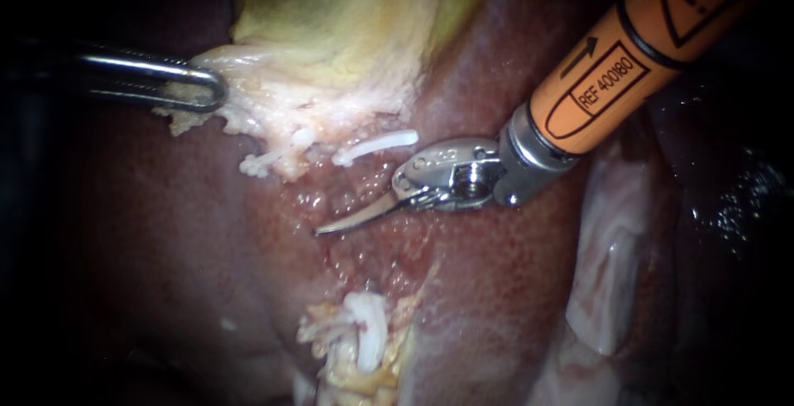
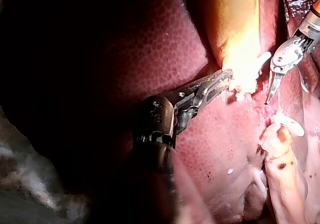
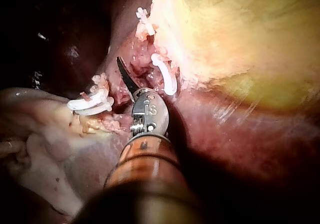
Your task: Go back from the cut right tube
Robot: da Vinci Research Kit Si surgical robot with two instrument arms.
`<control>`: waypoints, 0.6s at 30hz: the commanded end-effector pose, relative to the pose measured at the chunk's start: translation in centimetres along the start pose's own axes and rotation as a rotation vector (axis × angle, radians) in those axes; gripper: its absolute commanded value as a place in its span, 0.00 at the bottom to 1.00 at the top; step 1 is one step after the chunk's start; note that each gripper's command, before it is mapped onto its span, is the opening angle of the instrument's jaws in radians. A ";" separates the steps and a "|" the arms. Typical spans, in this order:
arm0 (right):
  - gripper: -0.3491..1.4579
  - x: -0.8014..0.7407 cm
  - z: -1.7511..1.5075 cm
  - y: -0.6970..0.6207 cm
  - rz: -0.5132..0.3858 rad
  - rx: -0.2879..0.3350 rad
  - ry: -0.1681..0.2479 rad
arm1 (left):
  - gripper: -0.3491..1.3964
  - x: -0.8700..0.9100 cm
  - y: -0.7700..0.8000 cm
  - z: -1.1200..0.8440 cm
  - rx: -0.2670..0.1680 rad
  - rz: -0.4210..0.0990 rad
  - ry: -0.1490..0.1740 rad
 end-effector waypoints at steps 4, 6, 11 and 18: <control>0.07 -0.01 -0.01 -0.03 0.033 -0.010 0.015 | 0.00 0.00 0.00 0.00 0.000 0.000 0.000; 0.55 -0.01 -0.01 -0.06 0.031 -0.022 0.039 | 0.00 0.00 0.00 0.00 0.000 0.000 0.000; 0.87 -0.02 -0.02 -0.11 0.030 -0.079 0.086 | 0.00 0.00 0.00 0.00 -0.001 0.000 0.000; 0.99 -0.08 -0.07 -0.22 0.054 -0.236 0.127 | 0.00 0.00 0.00 -0.01 -0.001 0.000 0.000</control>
